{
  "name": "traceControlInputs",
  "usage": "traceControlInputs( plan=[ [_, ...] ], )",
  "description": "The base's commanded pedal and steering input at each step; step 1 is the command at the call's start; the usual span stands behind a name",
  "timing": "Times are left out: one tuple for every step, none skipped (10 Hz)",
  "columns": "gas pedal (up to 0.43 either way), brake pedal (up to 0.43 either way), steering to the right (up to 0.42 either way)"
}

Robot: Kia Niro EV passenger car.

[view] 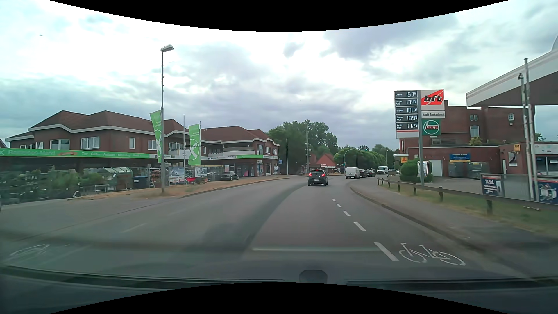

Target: Follow the waypoints while adhering to traffic rules and regulations

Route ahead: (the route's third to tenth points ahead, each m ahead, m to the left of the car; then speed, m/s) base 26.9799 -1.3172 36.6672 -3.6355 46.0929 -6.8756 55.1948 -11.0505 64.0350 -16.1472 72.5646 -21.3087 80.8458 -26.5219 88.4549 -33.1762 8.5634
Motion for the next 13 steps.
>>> traceControlInputs(
  plan=[
    [0.209, 0.250, 0.005],
    [0.209, 0.250, 0.006],
    [0.228, 0.244, 0.010],
    [0.228, 0.244, 0.012],
    [0.248, 0.250, 0.012],
    [0.268, 0.250, 0.012],
    [0.280, 0.250, 0.013],
    [0.299, 0.250, 0.017],
    [0.319, 0.250, 0.026],
    [0.350, 0.250, 0.033],
    [0.350, 0.250, 0.035],
    [0.350, 0.250, 0.039],
    [0.350, 0.244, 0.040]
  ],
)
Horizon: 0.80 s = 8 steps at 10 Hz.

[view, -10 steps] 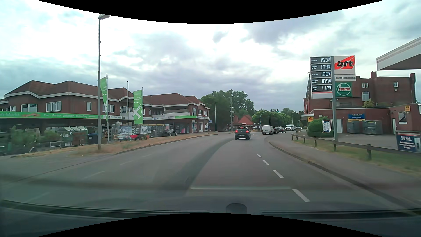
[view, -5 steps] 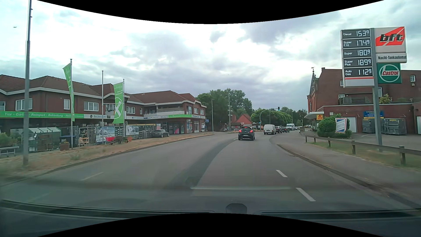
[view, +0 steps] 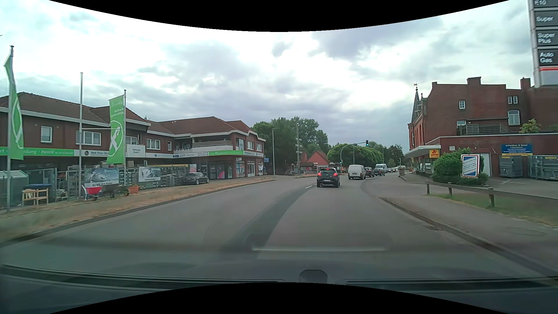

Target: Follow the waypoints while adhering to traffic rules and regulations

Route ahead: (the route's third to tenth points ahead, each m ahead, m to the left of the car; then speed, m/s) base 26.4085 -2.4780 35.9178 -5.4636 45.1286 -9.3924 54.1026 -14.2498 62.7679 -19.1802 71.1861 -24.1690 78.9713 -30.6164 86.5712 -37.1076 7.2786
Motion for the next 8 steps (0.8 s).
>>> traceControlInputs(
  plan=[
    [0.350, 0.244, 0.040],
    [0.350, 0.244, 0.044],
    [0.350, 0.250, 0.049],
    [0.350, 0.250, 0.057],
    [0.350, 0.250, 0.068],
    [0.350, 0.244, 0.073],
    [0.350, 0.250, 0.076],
    [0.350, 0.250, 0.077]
  ],
)
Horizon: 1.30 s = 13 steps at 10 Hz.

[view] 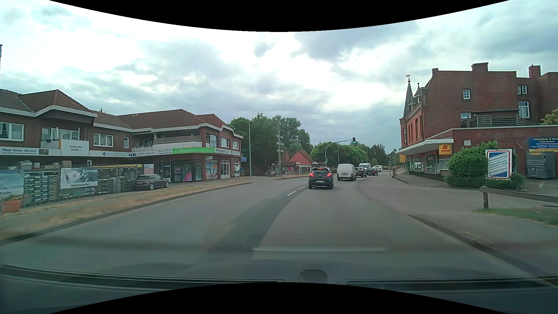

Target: Follow the waypoints while adhering to traffic rules and regulations

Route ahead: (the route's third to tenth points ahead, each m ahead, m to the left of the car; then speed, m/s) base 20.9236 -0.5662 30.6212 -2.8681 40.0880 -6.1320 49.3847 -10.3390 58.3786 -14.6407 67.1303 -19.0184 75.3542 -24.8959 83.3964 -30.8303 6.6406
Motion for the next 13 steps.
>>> traceControlInputs(
  plan=[
    [0.350, 0.250, 0.076],
    [0.350, 0.250, 0.074],
    [0.350, 0.250, 0.073],
    [0.350, 0.250, 0.074],
    [0.350, 0.250, 0.074],
    [0.350, 0.250, 0.074],
    [0.350, 0.250, 0.074],
    [0.350, 0.250, 0.074],
    [0.350, 0.250, 0.073],
    [0.350, 0.250, 0.069],
    [0.350, 0.256, 0.064],
    [0.350, 0.256, 0.063],
    [0.350, 0.256, 0.058]
  ],
)
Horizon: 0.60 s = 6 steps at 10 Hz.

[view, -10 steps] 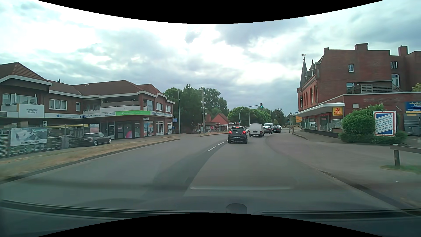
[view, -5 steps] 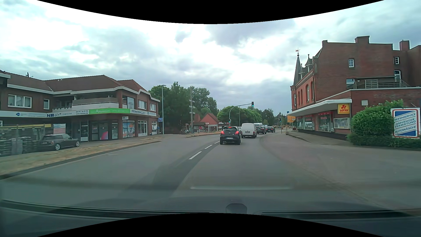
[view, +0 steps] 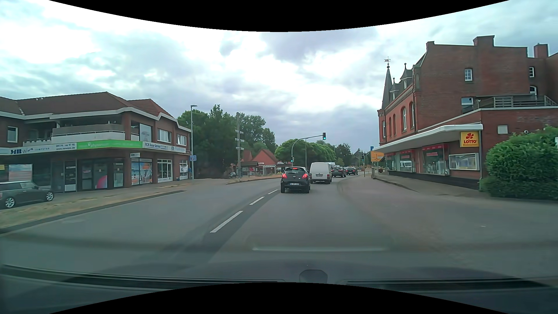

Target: Follow the waypoints while adhering to traffic rules and regulations

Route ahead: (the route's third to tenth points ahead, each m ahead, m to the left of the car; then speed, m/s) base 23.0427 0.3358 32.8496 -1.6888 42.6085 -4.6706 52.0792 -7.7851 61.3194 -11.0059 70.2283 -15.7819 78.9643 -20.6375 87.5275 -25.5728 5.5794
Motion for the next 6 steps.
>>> traceControlInputs(
  plan=[
    [0.350, 0.256, 0.049],
    [0.350, 0.256, 0.035],
    [0.350, 0.256, 0.027],
    [0.350, 0.262, 0.015],
    [0.350, 0.262, 0.008],
    [0.339, 0.262, 0.007]
  ],
)
